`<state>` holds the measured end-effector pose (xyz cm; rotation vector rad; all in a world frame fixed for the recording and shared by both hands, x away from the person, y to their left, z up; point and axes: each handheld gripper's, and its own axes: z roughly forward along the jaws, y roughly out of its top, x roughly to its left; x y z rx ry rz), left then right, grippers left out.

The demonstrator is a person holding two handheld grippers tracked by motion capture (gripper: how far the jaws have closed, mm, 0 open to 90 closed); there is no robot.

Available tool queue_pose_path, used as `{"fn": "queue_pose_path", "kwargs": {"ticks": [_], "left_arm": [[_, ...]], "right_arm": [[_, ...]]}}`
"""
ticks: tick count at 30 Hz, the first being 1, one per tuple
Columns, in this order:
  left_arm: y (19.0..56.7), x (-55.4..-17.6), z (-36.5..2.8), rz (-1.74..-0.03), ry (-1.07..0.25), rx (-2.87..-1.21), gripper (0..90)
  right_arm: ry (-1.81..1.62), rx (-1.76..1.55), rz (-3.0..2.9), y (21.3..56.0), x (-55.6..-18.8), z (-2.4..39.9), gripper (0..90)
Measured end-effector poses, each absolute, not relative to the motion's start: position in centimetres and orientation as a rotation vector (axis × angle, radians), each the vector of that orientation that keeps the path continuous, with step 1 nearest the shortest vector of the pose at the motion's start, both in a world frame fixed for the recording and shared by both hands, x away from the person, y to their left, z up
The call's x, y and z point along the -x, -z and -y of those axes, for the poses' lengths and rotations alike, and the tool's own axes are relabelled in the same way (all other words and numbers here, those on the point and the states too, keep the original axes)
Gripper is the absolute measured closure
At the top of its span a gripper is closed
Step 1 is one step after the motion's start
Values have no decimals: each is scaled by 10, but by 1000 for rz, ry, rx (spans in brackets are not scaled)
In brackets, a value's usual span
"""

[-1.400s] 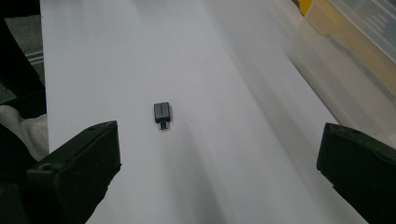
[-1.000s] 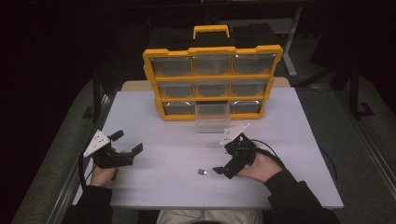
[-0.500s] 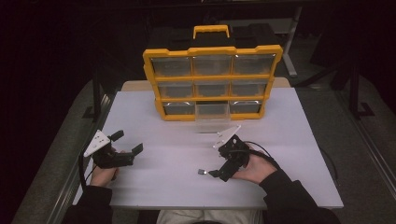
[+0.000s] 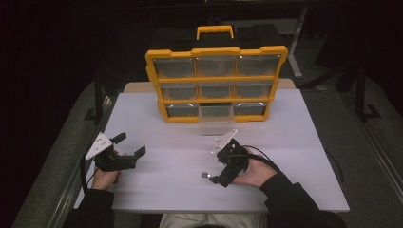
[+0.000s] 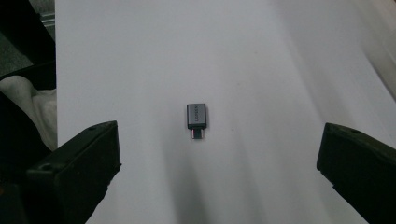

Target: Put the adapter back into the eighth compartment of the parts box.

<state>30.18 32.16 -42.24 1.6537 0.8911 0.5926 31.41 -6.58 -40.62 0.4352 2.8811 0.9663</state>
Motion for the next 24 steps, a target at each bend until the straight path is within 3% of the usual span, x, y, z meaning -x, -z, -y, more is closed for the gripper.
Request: {"fn": "queue_pose_path", "kwargs": {"ticks": [15, 24], "left_arm": [[423, -302, -321, -888, -593, -1659, 0], [423, -302, -321, -887, -594, -1661, 0]], "right_arm": [[-889, -379, -2939, 417, -314, 49, 0], [-871, -340, -2974, 421, -315, 41, 63]]}}
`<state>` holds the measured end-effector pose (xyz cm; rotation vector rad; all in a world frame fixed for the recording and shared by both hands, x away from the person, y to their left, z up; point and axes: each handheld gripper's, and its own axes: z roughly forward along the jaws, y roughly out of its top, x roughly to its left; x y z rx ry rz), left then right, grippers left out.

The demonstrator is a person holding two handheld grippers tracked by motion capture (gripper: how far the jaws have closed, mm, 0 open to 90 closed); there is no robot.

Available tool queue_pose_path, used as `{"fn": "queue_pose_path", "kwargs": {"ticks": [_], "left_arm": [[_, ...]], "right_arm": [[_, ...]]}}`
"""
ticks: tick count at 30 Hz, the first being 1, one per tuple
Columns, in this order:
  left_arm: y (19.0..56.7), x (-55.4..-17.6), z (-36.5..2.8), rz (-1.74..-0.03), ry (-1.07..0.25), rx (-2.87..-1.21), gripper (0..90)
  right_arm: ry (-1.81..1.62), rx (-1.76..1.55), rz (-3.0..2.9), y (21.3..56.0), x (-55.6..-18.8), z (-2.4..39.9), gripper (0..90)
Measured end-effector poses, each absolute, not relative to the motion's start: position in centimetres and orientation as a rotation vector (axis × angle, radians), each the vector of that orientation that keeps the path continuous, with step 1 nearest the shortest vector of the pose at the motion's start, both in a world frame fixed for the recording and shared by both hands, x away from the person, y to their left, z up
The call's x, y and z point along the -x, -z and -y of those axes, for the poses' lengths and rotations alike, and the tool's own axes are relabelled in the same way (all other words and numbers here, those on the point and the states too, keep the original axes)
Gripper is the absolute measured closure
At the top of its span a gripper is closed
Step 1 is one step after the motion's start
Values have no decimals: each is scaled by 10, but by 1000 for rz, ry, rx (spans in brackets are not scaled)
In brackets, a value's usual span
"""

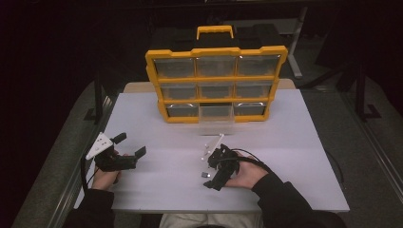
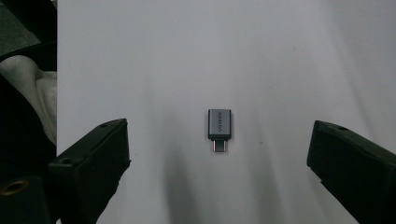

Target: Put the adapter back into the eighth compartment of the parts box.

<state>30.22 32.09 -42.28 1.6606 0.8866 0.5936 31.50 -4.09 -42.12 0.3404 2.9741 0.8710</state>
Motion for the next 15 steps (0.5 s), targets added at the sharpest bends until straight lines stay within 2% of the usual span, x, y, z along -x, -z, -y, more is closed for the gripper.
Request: {"fn": "queue_pose_path", "kwargs": {"ticks": [15], "left_arm": [[423, -302, -321, -885, -594, -1663, 0]], "right_arm": [[-815, -301, -3028, 426, -318, 31, 235]]}}
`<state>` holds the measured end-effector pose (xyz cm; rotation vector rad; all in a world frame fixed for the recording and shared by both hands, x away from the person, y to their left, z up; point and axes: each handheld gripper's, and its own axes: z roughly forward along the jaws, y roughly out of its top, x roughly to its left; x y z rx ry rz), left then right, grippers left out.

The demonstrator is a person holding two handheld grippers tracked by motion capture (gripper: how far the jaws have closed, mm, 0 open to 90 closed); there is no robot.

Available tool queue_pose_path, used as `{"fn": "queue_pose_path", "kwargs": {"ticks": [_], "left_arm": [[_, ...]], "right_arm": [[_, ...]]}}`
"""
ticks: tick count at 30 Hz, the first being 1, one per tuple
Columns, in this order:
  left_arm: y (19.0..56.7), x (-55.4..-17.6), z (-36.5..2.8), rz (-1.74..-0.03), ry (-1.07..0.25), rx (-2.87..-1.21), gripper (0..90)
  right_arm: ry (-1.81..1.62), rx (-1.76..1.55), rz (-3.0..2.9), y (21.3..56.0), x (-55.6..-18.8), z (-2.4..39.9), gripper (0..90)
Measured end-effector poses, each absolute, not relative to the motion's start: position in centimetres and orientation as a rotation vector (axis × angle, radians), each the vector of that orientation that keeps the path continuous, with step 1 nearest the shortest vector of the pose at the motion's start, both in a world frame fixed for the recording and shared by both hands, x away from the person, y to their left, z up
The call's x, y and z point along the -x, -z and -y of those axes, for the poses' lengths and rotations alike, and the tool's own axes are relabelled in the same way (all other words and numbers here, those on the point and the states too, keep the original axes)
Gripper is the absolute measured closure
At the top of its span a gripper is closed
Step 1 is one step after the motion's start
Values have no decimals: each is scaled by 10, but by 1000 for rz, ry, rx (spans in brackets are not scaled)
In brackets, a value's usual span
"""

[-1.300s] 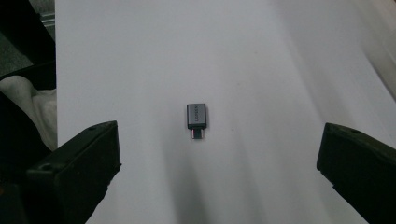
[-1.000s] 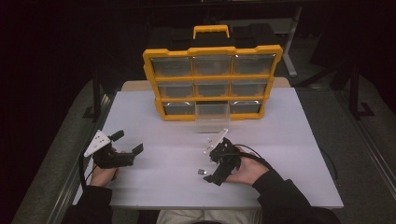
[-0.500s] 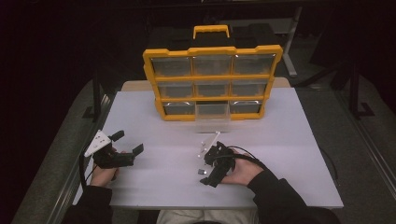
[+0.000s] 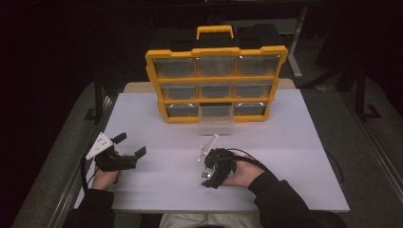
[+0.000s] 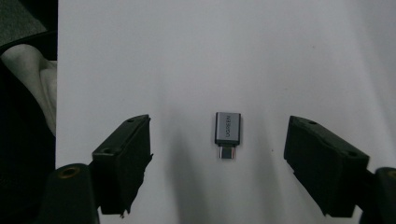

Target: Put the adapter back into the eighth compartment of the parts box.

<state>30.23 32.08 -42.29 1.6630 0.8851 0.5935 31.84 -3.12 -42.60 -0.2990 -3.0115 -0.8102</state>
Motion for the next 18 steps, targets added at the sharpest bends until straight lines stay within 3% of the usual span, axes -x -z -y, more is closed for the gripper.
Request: {"fn": "queue_pose_path", "kwargs": {"ticks": [18], "left_arm": [[423, -302, -321, -884, -594, -1662, 0]], "right_arm": [[784, 289, 3018, 427, -322, 25, 501]]}}
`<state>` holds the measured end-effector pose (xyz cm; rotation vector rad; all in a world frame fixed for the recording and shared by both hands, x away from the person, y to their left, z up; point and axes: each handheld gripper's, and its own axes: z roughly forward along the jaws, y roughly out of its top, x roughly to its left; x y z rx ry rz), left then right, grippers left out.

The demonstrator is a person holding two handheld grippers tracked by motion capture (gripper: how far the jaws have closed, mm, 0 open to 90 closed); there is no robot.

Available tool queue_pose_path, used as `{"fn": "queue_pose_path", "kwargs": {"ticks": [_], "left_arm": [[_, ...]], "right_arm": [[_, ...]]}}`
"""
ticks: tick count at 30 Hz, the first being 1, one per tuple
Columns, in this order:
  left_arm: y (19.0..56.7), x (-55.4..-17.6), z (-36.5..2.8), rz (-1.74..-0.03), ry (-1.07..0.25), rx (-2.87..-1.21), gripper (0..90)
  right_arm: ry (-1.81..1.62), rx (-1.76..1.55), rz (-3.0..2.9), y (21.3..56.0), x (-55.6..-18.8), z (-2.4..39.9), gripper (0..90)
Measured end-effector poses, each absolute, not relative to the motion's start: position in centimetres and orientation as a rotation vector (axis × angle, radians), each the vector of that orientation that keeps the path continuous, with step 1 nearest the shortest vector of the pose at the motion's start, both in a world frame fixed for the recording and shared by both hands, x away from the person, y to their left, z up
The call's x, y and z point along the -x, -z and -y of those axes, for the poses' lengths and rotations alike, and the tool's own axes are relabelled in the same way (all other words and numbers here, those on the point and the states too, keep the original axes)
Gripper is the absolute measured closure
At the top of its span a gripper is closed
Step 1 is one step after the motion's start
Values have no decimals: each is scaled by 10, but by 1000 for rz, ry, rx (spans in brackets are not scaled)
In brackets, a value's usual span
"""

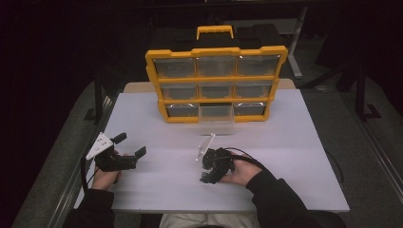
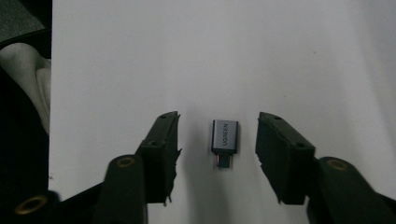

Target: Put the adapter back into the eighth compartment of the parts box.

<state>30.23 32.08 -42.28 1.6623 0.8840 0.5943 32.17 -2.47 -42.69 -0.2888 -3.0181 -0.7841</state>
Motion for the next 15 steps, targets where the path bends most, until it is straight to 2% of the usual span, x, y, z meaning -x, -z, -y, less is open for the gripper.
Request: {"fn": "queue_pose_path", "kwargs": {"ticks": [5, 15], "left_arm": [[423, -302, -321, -883, -594, -1662, 0], [423, -302, -321, -884, -593, -1662, 0]], "right_arm": [[768, 304, 3019, 427, -323, 23, 578], [737, 304, 3035, 431, -325, 21, 670]]}}
